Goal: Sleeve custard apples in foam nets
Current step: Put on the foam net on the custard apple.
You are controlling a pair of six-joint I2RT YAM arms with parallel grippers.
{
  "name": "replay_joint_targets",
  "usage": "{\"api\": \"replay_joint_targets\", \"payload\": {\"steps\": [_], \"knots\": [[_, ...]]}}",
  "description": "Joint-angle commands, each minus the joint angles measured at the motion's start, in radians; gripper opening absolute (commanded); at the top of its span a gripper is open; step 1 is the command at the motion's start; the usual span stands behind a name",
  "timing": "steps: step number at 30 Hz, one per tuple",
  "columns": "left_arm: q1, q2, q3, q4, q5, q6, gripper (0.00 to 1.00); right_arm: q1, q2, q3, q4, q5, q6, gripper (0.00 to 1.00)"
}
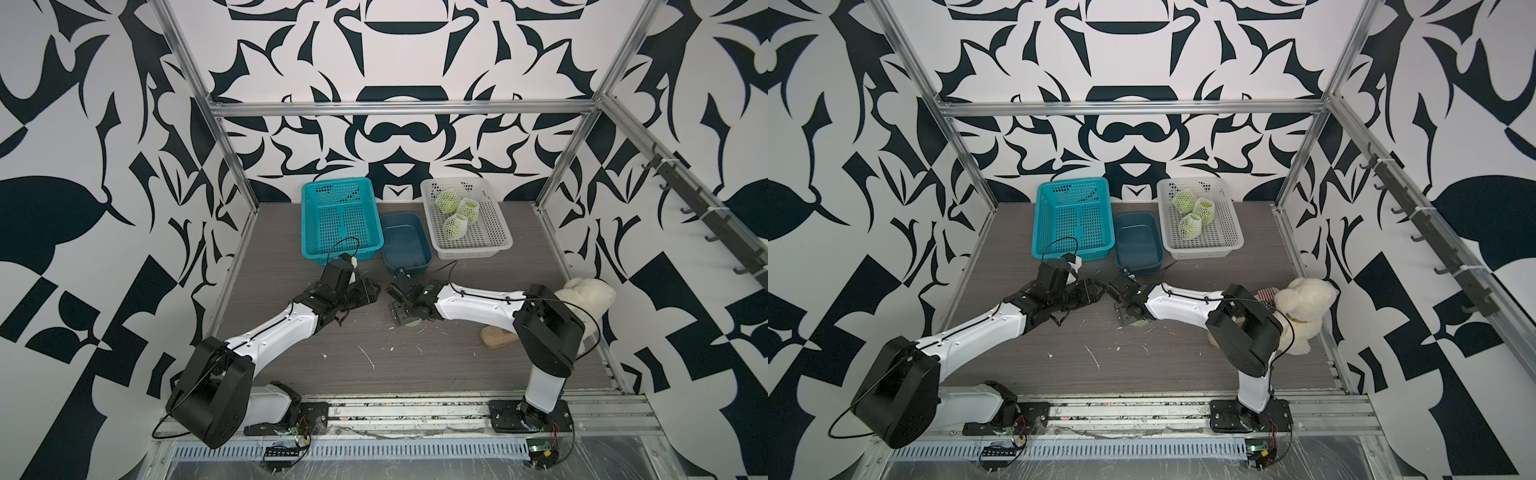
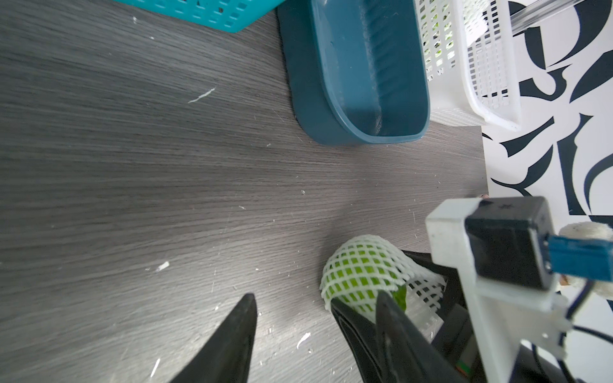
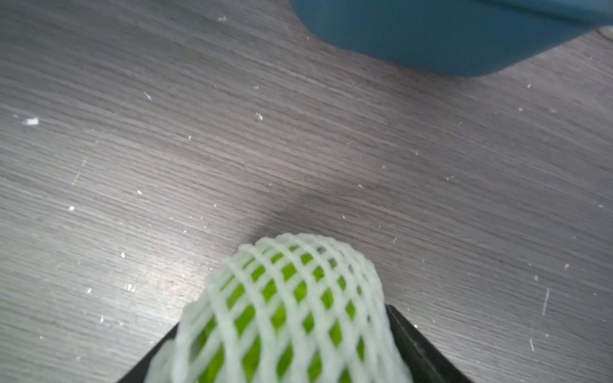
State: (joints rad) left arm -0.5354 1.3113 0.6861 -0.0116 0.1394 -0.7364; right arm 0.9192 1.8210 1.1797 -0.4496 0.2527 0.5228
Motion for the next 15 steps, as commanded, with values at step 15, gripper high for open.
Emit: {"api": "replay_joint_targets", "payload": {"steps": [15], "knots": [[0.005,0.025,-0.029,0.052,0.101,-0.015,0.54,-0.01,-0.272,-0.037,-0.009,-0.112,0.011,0.99]]}}
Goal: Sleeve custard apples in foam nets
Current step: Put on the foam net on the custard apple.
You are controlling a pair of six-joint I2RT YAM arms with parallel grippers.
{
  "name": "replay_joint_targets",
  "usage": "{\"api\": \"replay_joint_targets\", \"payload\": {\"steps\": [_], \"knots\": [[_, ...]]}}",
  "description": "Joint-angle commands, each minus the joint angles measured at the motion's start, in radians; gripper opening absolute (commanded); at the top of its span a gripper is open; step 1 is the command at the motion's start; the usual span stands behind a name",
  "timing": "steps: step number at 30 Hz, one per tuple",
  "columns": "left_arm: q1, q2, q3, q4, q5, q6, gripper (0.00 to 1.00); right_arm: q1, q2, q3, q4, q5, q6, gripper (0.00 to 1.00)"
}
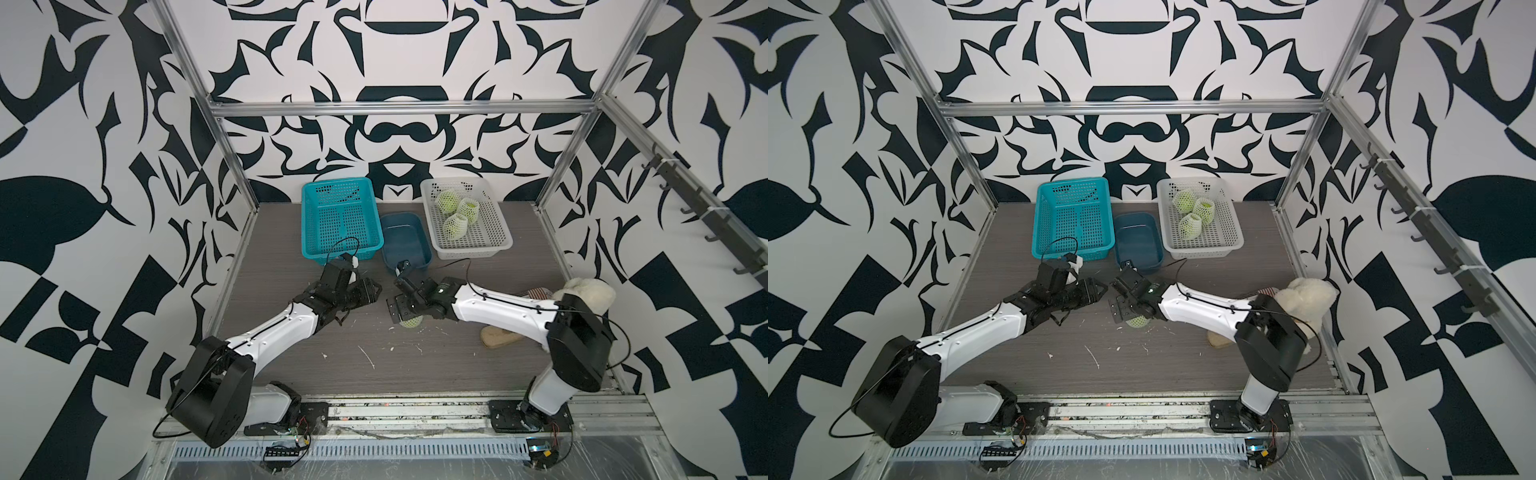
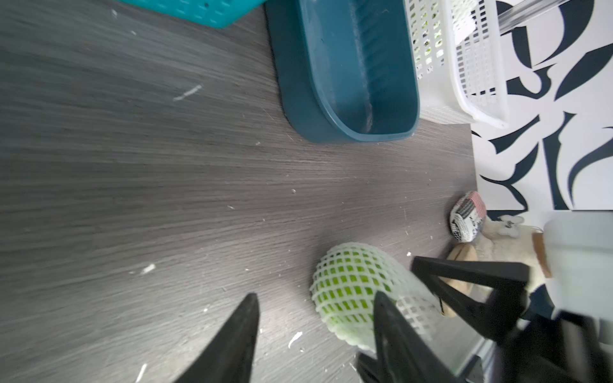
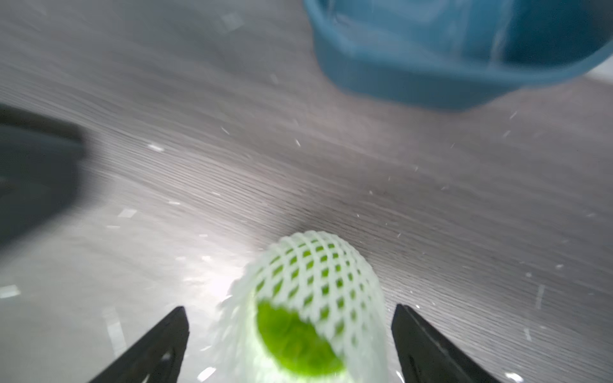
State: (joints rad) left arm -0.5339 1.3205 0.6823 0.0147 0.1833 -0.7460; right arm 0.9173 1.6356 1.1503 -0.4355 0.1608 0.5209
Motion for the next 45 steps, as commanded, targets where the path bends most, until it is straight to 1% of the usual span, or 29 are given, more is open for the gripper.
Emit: {"api": "replay_joint_targets", "payload": {"steps": [1,3,4,5,6,7,8,9,10,13,16,22,29,36,43,45], "knots": [[0.004,0.022,-0.029,0.032,0.074,-0.009,0.49,-0.02,-0.11,-0.014,-0.032,-0.026,0.019,0.99],[0.003,0.039,-0.028,0.035,0.105,-0.009,0.4,-0.046,-0.152,-0.032,-0.046,-0.027,0.032,0.99],[0.003,0.051,-0.025,0.034,0.123,-0.006,0.33,-0.061,-0.169,-0.046,-0.054,-0.019,0.041,0.99],[0.001,0.064,-0.023,0.036,0.144,-0.005,0.27,-0.076,-0.185,-0.06,-0.06,-0.013,0.047,0.97],[0.0,0.081,-0.019,0.037,0.164,-0.003,0.2,-0.099,-0.199,-0.08,-0.06,-0.016,0.057,0.92],[-0.006,0.096,-0.014,0.037,0.18,-0.003,0.15,-0.124,-0.215,-0.104,-0.056,-0.022,0.067,0.82],[-0.011,0.112,-0.009,0.036,0.193,0.001,0.11,-0.144,-0.229,-0.127,-0.048,-0.033,0.079,0.7],[-0.02,0.129,-0.002,0.035,0.203,0.003,0.06,-0.167,-0.247,-0.156,-0.029,-0.047,0.091,0.49],[-0.031,0.144,0.005,0.033,0.207,0.002,0.0,-0.185,-0.262,-0.186,-0.004,-0.059,0.1,0.32],[-0.059,0.183,0.021,0.03,0.207,0.001,0.0,-0.218,-0.275,-0.247,0.055,-0.123,0.111,0.18],[-0.078,0.221,0.04,0.028,0.214,-0.004,0.0,-0.218,-0.246,-0.275,0.09,-0.168,0.118,0.13],[-0.098,0.267,0.059,0.03,0.202,-0.018,0.0,-0.218,-0.193,-0.329,0.209,-0.238,0.152,0.13],[-0.098,0.309,0.084,0.043,0.175,-0.028,0.0,-0.218,-0.123,-0.322,0.251,-0.24,0.147,0.14],[-0.098,0.404,0.12,0.045,0.191,-0.036,0.0,-0.217,-0.064,-0.343,0.293,-0.2,0.159,0.14],[-0.097,0.438,0.131,0.042,0.197,-0.036,0.0,-0.218,-0.006,-0.374,0.38,-0.252,0.189,0.13],[-0.098,0.438,0.135,0.028,0.203,-0.036,0.0,-0.218,-0.002,-0.364,0.361,-0.26,0.185,0.11]]}}
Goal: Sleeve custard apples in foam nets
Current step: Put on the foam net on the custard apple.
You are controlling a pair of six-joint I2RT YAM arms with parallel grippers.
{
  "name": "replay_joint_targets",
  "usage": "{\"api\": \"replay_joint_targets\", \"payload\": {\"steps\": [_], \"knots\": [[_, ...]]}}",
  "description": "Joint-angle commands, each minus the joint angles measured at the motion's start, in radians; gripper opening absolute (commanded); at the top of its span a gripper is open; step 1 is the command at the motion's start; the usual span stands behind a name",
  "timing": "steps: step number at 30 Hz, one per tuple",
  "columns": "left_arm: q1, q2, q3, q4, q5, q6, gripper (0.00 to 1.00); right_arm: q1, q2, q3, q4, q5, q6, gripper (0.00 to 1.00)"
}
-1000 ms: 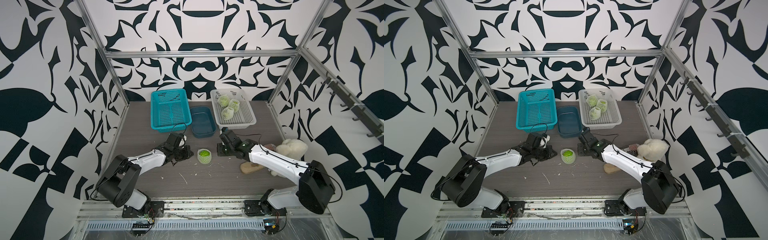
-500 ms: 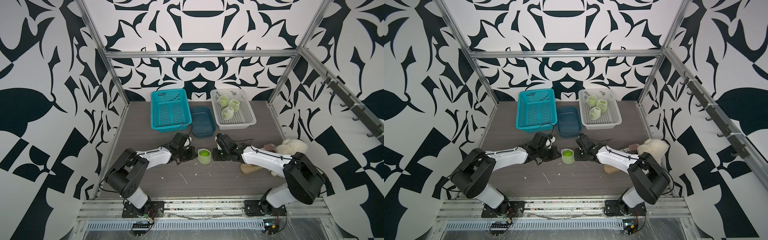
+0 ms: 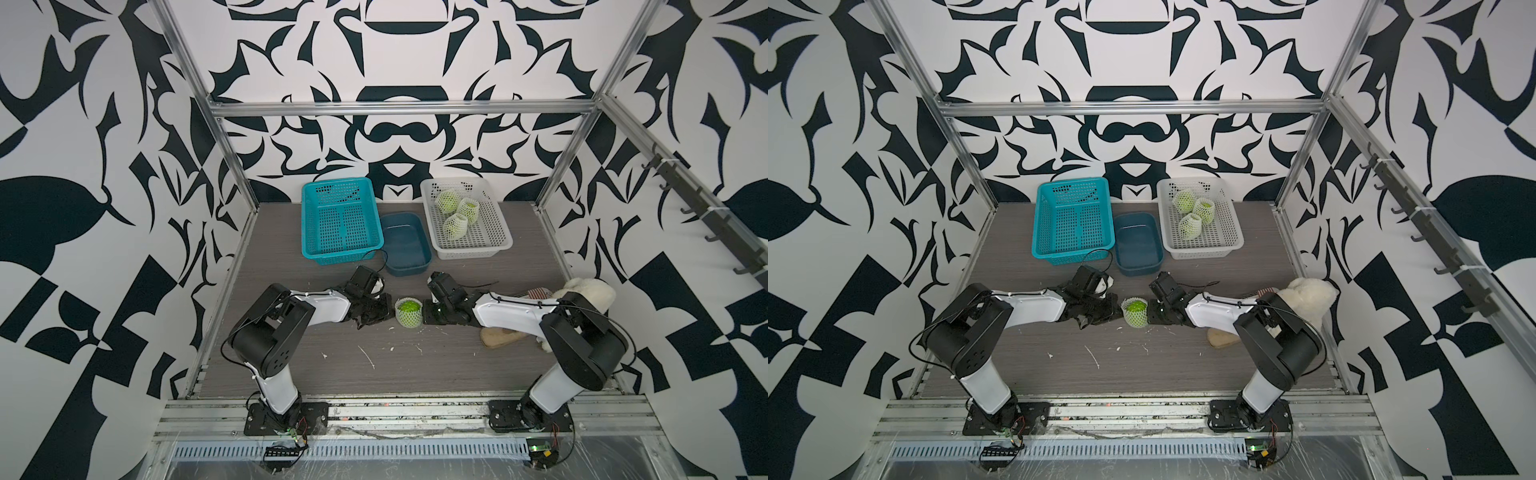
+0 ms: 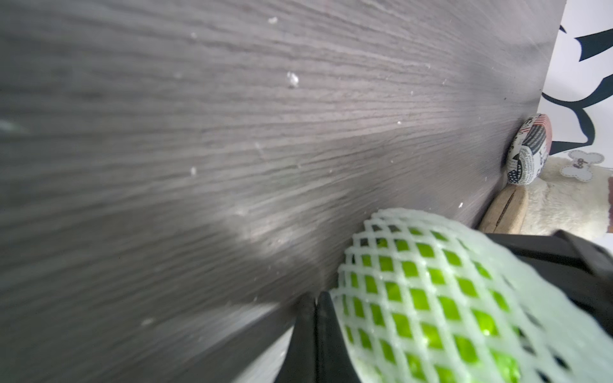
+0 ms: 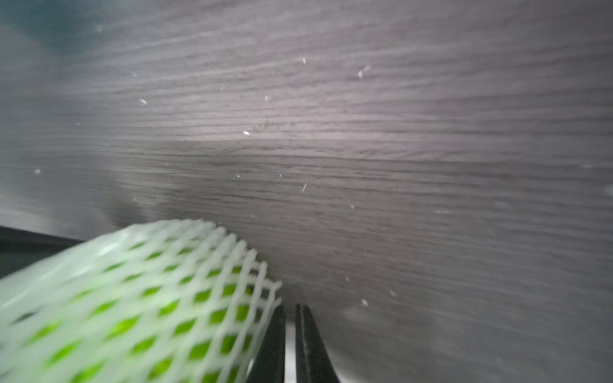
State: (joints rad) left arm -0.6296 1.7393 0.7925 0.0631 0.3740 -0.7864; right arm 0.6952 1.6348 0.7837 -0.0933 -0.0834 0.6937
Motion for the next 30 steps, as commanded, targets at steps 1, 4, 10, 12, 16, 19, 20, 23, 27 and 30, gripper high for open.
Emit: {"api": "replay_joint_targets", "payload": {"steps": [1,4,10,12,16,19,20,23,27,30], "knots": [[-0.001,0.009,0.019,-0.031,0.005,0.007,0.0,0.004,-0.008,0.012,-0.012,0.002,0.0,0.11],[0.004,-0.037,0.0,-0.086,-0.037,0.029,0.0,0.0,-0.056,0.017,-0.086,0.057,-0.017,0.11],[0.008,-0.113,-0.02,-0.094,-0.011,0.044,0.0,-0.008,-0.151,0.034,-0.171,0.073,-0.037,0.11],[0.004,-0.131,-0.022,-0.074,0.0,0.042,0.0,-0.008,-0.177,0.036,-0.169,0.058,-0.039,0.12],[0.0,-0.146,-0.013,-0.063,0.003,0.039,0.0,-0.005,-0.184,0.035,-0.119,-0.01,-0.03,0.15],[-0.005,-0.123,-0.011,-0.051,0.009,0.033,0.0,0.005,-0.142,0.039,-0.082,-0.038,-0.027,0.16],[-0.005,-0.112,-0.017,-0.039,0.011,0.028,0.0,0.008,-0.126,0.041,-0.076,-0.037,-0.024,0.15],[-0.005,-0.08,-0.04,0.022,0.012,-0.001,0.0,0.009,-0.081,0.038,-0.045,-0.026,-0.002,0.15],[-0.006,-0.037,-0.044,0.083,0.018,-0.03,0.0,0.009,-0.07,0.0,0.04,-0.02,0.034,0.13],[-0.005,-0.014,-0.03,0.092,0.025,-0.035,0.0,0.009,-0.052,-0.011,0.069,-0.028,0.052,0.13]]}}
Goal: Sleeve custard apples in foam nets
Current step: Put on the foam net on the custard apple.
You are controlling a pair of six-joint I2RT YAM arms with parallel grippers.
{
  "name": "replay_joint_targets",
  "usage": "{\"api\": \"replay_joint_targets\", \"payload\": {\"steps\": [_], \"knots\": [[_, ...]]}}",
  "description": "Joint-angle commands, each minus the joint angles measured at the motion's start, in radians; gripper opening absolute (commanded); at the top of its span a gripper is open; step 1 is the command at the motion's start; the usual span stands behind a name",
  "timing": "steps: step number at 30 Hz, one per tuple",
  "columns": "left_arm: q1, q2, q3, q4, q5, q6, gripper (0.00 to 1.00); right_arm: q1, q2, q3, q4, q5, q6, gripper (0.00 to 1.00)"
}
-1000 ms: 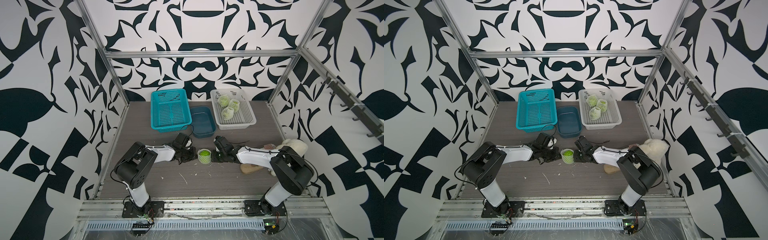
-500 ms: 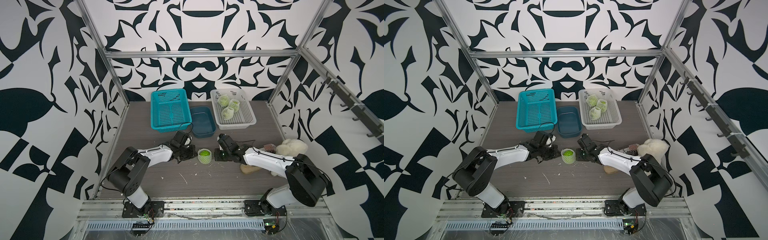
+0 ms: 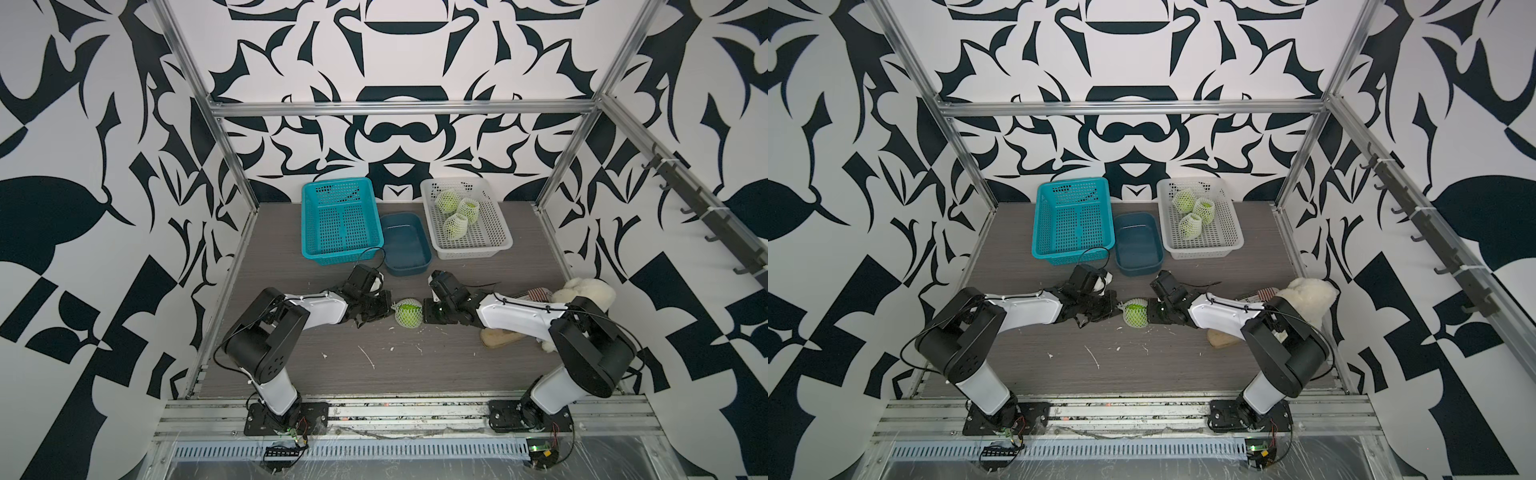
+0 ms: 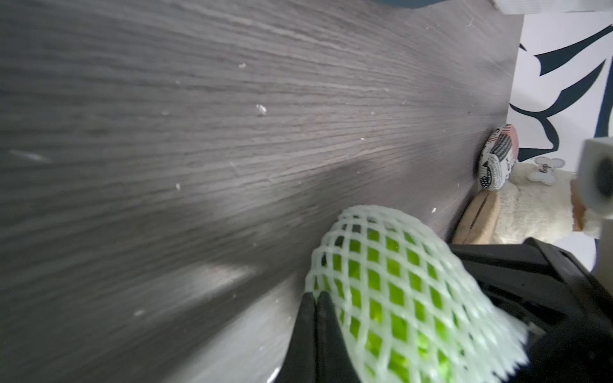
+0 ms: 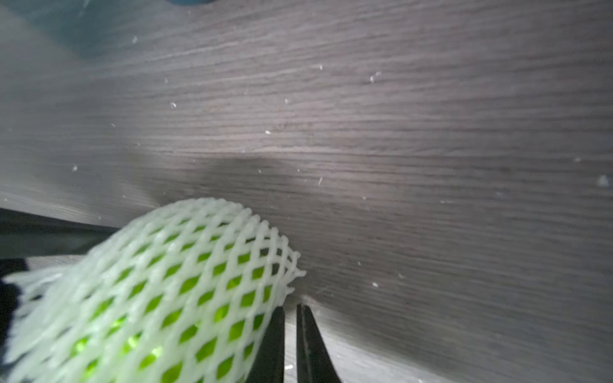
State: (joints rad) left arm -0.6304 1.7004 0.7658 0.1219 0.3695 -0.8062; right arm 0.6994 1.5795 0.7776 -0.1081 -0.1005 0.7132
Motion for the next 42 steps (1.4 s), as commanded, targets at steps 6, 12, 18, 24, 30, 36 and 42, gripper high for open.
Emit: {"api": "replay_joint_targets", "payload": {"steps": [6,12,18,24,30,36,42], "knots": [[-0.005,0.039,-0.006,0.029,0.041,-0.014,0.0,0.005,0.027,-0.047,0.186,-0.043,0.082,0.12],[-0.004,0.0,-0.001,-0.035,0.005,0.011,0.0,0.005,-0.003,-0.036,0.105,-0.015,0.029,0.15],[0.016,-0.004,0.017,-0.096,-0.018,0.049,0.0,-0.001,-0.09,0.012,-0.101,0.063,-0.105,0.32],[0.023,-0.014,0.039,-0.134,-0.023,0.068,0.1,-0.008,-0.141,0.038,-0.205,0.098,-0.231,0.5],[0.03,-0.036,0.046,-0.187,-0.059,0.093,0.15,-0.007,-0.186,0.058,-0.255,0.044,-0.356,0.71],[0.048,-0.029,0.05,-0.187,-0.064,0.087,0.16,0.02,-0.209,0.013,-0.125,-0.107,-0.431,0.99],[0.049,-0.01,0.064,-0.172,-0.053,0.078,0.17,0.09,-0.131,0.078,-0.128,-0.03,-0.48,0.99]]}}
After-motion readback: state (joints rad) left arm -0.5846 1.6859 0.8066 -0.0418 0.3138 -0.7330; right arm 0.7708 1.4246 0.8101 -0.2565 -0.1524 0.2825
